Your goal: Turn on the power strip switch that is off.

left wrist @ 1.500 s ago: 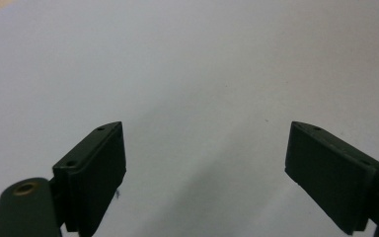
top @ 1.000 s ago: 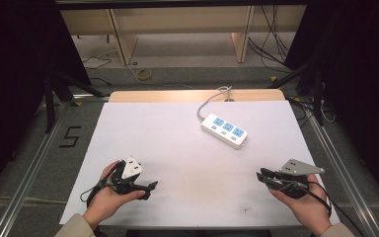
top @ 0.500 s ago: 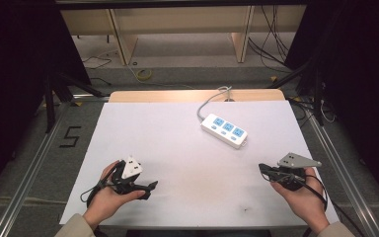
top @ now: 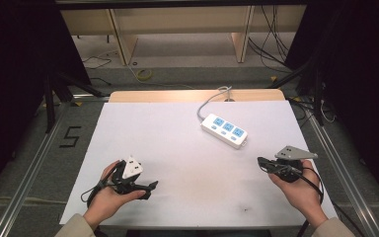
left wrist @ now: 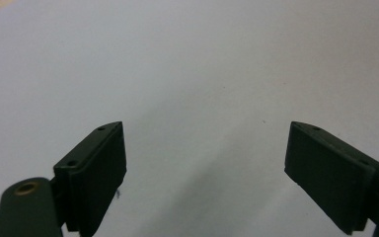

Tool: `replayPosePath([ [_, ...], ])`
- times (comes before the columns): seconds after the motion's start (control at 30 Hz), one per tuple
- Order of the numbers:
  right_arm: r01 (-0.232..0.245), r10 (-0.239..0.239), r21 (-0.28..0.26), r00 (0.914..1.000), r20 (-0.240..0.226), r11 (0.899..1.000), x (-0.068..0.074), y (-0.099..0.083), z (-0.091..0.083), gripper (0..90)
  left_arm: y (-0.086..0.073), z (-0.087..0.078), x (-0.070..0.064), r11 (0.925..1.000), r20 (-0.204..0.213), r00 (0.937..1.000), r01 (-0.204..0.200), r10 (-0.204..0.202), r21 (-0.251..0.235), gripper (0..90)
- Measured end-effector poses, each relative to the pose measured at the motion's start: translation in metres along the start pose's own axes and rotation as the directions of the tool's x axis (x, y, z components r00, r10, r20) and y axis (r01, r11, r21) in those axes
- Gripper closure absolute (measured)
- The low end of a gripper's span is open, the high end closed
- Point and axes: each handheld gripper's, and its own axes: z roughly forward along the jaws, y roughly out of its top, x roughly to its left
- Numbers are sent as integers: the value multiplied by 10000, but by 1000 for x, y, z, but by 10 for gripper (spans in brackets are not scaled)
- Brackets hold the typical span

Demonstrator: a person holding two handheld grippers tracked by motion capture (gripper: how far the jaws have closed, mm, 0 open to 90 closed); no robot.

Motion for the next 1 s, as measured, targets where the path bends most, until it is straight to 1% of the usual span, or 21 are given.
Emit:
replayPosePath([
  [0.5,48,-49,157,10000,69,9999,-4,12,15,900,0,1,-2,10000,55,10000,-22,22,-34,157],
  [1.0,-9,5,143,9996,269,9999,-10,21,26,900,1,1,-2,10000,39,10000,-46,46,26,158],
])
